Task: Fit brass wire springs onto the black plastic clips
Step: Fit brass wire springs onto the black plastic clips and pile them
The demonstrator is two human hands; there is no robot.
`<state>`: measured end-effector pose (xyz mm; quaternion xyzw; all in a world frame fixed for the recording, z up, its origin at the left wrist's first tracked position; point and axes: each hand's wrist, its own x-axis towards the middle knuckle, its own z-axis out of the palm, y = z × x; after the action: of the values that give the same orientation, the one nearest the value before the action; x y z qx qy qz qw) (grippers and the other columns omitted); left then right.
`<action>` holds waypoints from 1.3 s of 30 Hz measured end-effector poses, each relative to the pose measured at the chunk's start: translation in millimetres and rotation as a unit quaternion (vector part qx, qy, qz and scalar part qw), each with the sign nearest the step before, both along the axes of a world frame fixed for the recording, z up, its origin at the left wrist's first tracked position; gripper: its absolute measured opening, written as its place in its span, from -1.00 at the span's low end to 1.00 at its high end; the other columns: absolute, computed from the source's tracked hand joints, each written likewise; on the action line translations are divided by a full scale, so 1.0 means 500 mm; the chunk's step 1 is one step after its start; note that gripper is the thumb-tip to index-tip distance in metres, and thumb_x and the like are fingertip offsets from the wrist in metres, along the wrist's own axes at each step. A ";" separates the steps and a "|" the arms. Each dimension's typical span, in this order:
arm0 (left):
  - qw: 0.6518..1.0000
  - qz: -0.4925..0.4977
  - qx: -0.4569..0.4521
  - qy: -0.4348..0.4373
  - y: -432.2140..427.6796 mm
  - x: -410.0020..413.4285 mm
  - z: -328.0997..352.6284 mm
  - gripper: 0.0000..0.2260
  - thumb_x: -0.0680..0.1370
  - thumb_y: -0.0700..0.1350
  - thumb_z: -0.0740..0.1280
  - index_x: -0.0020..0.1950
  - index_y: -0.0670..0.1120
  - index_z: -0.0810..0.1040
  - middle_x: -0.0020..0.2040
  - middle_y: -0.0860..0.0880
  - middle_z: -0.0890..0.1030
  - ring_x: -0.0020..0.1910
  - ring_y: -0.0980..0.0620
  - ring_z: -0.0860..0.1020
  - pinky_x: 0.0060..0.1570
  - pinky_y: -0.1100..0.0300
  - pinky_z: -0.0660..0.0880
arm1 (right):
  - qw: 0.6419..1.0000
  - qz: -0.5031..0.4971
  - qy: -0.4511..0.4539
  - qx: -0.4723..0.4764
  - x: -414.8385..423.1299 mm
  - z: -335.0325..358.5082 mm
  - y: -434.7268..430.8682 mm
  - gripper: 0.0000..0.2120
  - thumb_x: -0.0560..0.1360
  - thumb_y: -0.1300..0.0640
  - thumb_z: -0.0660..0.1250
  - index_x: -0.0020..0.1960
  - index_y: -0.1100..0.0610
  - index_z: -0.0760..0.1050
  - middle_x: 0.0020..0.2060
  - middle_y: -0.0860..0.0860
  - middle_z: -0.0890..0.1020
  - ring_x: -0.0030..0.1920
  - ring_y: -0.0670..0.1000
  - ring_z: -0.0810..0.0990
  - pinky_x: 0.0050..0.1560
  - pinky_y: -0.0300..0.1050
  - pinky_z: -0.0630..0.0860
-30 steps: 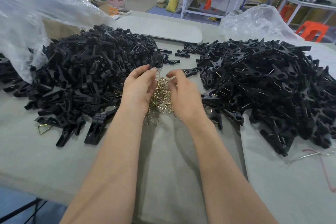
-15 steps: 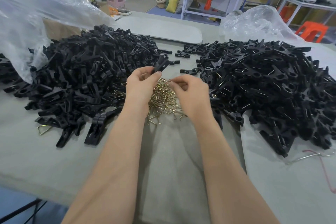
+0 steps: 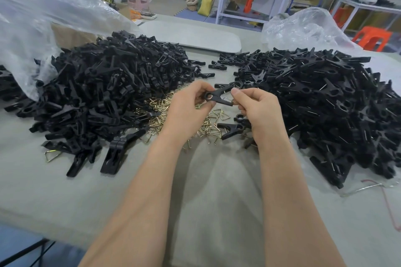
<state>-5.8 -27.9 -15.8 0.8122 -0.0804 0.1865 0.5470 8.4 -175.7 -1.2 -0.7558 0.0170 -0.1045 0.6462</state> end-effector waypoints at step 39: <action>0.991 -0.129 -0.022 -0.020 0.000 -0.030 0.035 -0.72 0.41 -0.18 0.49 0.03 0.12 0.59 -0.02 0.14 0.65 0.10 0.12 0.58 0.28 -0.04 0.41 | 0.872 0.293 0.194 0.341 -0.008 -0.027 0.036 -0.61 0.28 -0.09 0.33 -0.18 0.25 0.42 -0.58 -0.03 0.38 -0.63 -0.16 0.29 -0.58 -0.34 0.31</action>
<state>-20.9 -27.8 1.8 0.7789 -0.1912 0.1320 0.5826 4.3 -157.4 -14.6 -0.4637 -0.0462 0.2505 0.8486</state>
